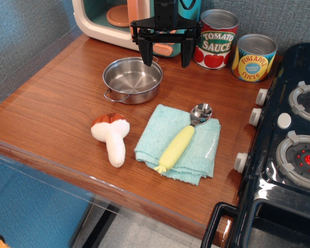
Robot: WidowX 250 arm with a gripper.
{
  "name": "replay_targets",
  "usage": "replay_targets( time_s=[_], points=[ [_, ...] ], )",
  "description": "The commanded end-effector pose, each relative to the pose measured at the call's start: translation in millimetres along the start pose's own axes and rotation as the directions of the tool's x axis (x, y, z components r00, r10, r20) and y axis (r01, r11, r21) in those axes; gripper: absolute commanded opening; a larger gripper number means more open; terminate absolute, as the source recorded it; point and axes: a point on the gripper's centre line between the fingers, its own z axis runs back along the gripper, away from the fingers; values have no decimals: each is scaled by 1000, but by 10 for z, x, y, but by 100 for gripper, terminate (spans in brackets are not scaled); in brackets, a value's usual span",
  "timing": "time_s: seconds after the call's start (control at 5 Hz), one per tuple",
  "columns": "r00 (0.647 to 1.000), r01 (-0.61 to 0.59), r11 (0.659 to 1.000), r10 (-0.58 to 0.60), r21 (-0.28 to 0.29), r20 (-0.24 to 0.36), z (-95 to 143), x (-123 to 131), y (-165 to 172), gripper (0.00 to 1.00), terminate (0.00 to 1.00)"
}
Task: Put the spoon to the left of the pot.
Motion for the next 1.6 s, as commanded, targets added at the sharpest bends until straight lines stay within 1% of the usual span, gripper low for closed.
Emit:
replay_targets(
  time_s=[0.0,0.2,0.4,0.6,0.8,1.0,1.4],
  points=[
    [1000,0,1000,0,0,0,0,0,0,100,0],
    [998,62,998,-62,15,23,71,-290,0,100,0],
    [975,204,978,-199,-40,100,182,-557,-160,100,0],
    [939,326,945,-322,-11,125,307,-946,-291,100,0],
    [926,366,930,-361,-25,107,237,-1160,-333,100,0],
    [920,388,922,-385,-20,76,94,-1274,-352,100,0],
    [925,380,925,-380,23,6,-298,-1364,-302,100,0]
  ],
)
